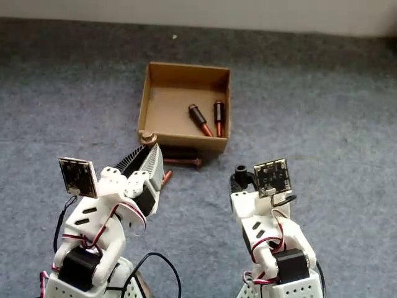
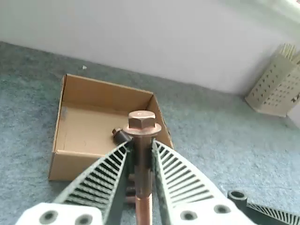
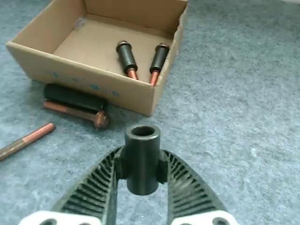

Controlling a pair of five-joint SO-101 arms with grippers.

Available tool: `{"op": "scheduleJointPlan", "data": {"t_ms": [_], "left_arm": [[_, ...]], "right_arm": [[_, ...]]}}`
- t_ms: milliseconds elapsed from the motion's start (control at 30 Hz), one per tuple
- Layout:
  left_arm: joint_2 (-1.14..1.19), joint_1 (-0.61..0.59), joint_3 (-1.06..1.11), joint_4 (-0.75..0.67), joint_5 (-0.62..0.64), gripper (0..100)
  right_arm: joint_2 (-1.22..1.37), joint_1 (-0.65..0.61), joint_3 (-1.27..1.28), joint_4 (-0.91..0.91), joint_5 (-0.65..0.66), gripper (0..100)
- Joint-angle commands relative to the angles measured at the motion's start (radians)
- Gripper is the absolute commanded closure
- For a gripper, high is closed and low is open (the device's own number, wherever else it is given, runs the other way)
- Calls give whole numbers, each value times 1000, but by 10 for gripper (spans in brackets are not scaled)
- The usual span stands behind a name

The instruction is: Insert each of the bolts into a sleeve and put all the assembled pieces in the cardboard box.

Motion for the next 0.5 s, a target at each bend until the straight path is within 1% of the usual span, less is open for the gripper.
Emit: {"op": "scheduleJointPlan", "data": {"t_ms": [0, 100, 167, 333, 467], "left_arm": [[-19, -47, 24, -97, 0, 995], [-19, -71, 21, -146, 5, 995], [-22, -71, 21, -176, 5, 995], [-22, -73, 21, -249, 6, 995], [-22, -71, 19, -252, 8, 995]], "right_arm": [[-16, -116, -12, -24, 60, 992], [-16, -209, -12, -39, 95, 992], [-16, -266, -8, -90, 95, 992], [-16, -360, -2, -236, 107, 992], [-16, -449, 1, -274, 213, 992]]}}
